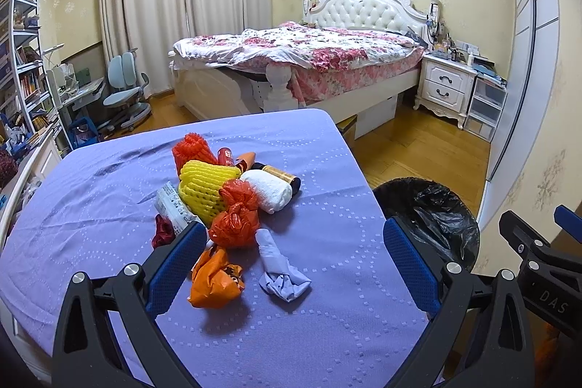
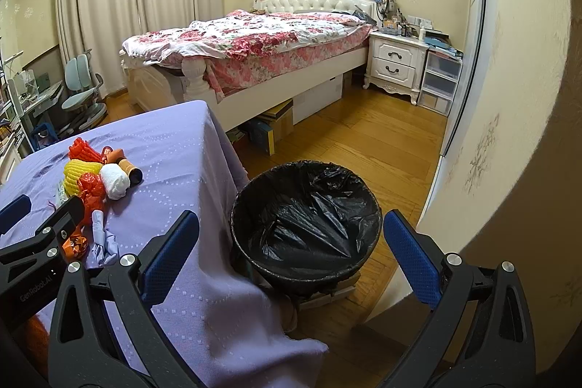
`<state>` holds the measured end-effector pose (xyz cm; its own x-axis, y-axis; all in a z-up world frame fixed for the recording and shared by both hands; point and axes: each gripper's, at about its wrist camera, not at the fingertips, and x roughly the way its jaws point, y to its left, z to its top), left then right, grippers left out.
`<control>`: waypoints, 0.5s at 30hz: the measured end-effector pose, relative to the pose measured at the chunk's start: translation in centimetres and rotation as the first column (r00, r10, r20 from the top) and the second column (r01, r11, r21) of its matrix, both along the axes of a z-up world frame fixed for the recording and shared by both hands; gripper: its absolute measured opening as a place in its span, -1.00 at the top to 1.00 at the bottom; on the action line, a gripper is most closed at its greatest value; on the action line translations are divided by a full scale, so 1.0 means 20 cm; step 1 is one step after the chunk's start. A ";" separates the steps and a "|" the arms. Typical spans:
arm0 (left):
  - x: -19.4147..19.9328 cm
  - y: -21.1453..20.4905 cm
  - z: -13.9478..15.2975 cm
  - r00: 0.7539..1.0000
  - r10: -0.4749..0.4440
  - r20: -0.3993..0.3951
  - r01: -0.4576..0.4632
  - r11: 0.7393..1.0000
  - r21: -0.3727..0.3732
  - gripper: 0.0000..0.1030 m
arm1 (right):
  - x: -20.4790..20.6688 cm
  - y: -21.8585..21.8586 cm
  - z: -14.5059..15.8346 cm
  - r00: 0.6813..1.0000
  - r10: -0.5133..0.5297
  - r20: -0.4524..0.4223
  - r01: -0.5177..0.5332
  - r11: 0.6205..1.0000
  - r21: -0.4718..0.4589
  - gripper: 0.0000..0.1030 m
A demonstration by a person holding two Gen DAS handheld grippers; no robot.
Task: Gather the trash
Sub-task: 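Move both tools toward the pile of trash on the table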
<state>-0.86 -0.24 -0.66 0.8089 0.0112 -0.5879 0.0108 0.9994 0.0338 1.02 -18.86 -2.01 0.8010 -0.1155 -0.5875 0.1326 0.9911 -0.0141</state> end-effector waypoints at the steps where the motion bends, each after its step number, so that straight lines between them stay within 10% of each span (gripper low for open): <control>1: 0.00 0.00 0.00 1.000 0.001 0.000 -0.001 1.000 0.000 -0.89 | 0.00 0.00 0.00 1.000 -0.001 -0.001 0.001 1.000 0.000 -0.92; 15: 0.01 0.03 -0.02 1.000 0.010 -0.021 -0.009 1.000 0.020 -0.88 | 0.01 0.03 -0.07 0.999 0.016 -0.038 -0.016 1.000 0.007 -0.92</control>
